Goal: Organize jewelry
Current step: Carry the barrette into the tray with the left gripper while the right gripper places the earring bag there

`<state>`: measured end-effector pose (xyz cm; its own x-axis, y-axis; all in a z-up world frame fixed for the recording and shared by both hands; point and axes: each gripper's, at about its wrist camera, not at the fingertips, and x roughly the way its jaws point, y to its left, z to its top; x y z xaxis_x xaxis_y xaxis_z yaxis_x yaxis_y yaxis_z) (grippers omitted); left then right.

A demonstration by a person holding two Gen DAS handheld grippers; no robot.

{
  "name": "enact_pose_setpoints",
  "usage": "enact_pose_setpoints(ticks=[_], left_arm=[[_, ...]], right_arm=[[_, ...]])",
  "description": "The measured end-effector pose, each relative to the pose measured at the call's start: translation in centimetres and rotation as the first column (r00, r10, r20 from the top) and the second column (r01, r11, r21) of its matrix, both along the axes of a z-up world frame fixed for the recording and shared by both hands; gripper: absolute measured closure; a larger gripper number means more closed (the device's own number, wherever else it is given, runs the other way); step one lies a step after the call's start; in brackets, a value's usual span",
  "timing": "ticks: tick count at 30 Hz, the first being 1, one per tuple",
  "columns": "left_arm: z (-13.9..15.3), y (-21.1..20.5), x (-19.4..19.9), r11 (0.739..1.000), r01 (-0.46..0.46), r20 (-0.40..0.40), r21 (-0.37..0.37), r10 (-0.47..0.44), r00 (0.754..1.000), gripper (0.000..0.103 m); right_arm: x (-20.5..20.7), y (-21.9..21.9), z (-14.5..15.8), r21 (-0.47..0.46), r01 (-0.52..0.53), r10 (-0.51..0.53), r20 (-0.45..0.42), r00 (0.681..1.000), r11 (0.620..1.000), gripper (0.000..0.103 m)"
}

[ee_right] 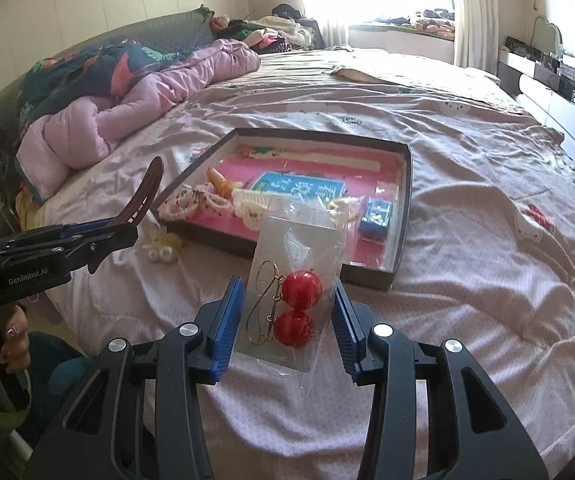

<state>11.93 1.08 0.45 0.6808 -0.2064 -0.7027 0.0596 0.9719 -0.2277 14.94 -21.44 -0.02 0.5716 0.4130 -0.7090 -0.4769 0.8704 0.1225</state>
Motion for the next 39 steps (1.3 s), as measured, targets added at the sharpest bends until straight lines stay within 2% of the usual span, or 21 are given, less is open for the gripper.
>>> enact_pose_setpoints(ticks=[9, 25, 39], left_arm=[[1.3, 1.1, 1.8, 1.000, -0.021, 0.032, 0.004, 0.021, 0.999, 0.078], [1.0, 3.5, 6.3, 0.998, -0.056, 0.019, 0.035, 0.056, 0.998, 0.078], [-1.0, 3.6, 10.4, 0.997, -0.047, -0.017, 0.060, 0.048, 0.999, 0.078]], right_arm=[[1.7, 1.0, 0.9, 0.011, -0.003, 0.002, 0.024, 1.000, 1.000, 0.062], [6.5, 3.2, 1.6, 0.001, -0.002, 0.002, 0.044, 0.999, 1.000, 0.062], [11.8, 4.0, -1.0, -0.056, 0.041, -0.040, 0.016, 0.999, 0.998, 0.062]])
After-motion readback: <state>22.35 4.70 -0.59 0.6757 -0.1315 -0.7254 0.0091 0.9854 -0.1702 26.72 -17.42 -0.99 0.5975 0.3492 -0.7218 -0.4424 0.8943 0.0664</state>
